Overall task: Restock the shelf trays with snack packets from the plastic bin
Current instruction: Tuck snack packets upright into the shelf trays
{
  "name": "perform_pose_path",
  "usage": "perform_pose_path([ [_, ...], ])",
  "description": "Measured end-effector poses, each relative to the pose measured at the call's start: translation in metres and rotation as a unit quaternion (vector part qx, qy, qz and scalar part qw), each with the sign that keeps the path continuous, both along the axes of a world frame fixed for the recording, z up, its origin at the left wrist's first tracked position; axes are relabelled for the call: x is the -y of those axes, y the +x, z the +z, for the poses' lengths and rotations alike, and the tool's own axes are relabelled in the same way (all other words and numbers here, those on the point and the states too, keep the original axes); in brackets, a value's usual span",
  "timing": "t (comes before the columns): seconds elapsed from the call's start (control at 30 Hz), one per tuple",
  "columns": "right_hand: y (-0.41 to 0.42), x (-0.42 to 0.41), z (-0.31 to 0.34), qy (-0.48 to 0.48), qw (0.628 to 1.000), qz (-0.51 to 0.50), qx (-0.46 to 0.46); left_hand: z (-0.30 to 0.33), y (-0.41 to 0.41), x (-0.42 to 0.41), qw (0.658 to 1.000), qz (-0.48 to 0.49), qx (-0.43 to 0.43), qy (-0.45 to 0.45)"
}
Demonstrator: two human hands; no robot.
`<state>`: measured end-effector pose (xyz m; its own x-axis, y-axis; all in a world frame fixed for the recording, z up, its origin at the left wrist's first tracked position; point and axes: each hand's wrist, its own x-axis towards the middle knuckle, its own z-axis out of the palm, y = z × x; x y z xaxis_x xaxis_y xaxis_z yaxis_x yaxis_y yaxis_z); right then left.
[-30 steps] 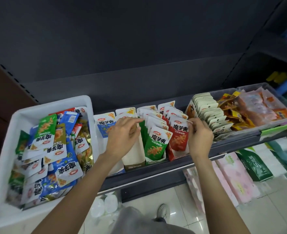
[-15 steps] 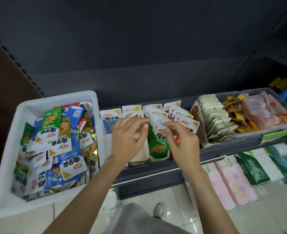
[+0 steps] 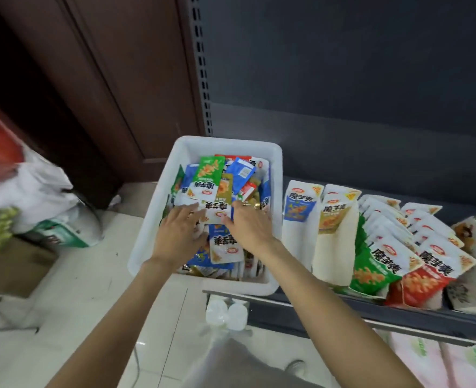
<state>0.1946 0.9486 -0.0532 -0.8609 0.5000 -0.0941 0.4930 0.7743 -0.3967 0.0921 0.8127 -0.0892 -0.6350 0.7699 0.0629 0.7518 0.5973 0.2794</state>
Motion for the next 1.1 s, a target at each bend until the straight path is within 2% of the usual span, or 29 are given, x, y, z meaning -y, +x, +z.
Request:
perform_pose_path([
  [0.1, -0.021, 0.004, -0.012, -0.002, 0.998, -0.058, 0.024, -0.008, -0.002, -0.002, 0.999, -0.006, 0.017, -0.051],
  [0.17, -0.028, 0.005, -0.018, -0.077, 0.989, -0.124, -0.004, -0.009, -0.003, 0.000, 0.998, -0.003, 0.024, -0.051],
  [0.23, -0.030, 0.005, -0.015, -0.138, 0.973, -0.178, -0.050, -0.007, -0.004, 0.001, 0.999, -0.002, 0.031, -0.012],
  [0.27, -0.028, 0.004, -0.010, -0.144, 0.968, -0.192, -0.071, -0.005, -0.004, 0.001, 0.999, 0.000, 0.035, 0.035],
  [0.33, -0.017, 0.002, 0.009, -0.095, 0.971, -0.187, -0.114, 0.003, -0.005, 0.000, 0.989, -0.001, 0.038, 0.145],
  [0.4, 0.003, -0.003, 0.031, 0.014, 0.974, -0.150, -0.168, 0.019, -0.006, -0.007, 0.973, -0.039, 0.028, 0.225],
  [0.47, 0.028, -0.011, 0.054, 0.082, 0.966, -0.095, -0.227, 0.042, -0.003, -0.018, 0.961, -0.114, 0.030, 0.249],
  [0.53, 0.055, -0.021, 0.075, 0.076, 0.960, -0.043, -0.267, 0.063, 0.008, -0.031, 0.952, -0.183, 0.049, 0.240],
  [0.6, 0.085, -0.031, 0.093, 0.072, 0.955, -0.027, -0.287, 0.080, 0.027, -0.044, 0.950, -0.202, 0.084, 0.222],
  [0.7, 0.135, -0.048, 0.109, 0.095, 0.959, -0.071, -0.256, 0.089, 0.060, -0.069, 0.939, -0.217, 0.138, 0.228],
  [0.8, 0.173, -0.064, 0.116, 0.072, 0.962, -0.121, -0.234, 0.086, 0.091, -0.100, 0.918, -0.242, 0.185, 0.254],
  [0.93, 0.193, -0.085, 0.117, 0.156, 0.950, -0.147, -0.228, 0.076, 0.126, -0.139, 0.901, -0.232, 0.249, 0.270],
  [1.0, 0.191, -0.092, 0.108, 0.197, 0.950, -0.145, -0.195, 0.065, 0.133, -0.149, 0.907, -0.220, 0.246, 0.262],
  [1.1, 0.182, -0.099, 0.092, 0.209, 0.957, -0.121, -0.164, 0.043, 0.129, -0.154, 0.928, -0.201, 0.204, 0.240],
])
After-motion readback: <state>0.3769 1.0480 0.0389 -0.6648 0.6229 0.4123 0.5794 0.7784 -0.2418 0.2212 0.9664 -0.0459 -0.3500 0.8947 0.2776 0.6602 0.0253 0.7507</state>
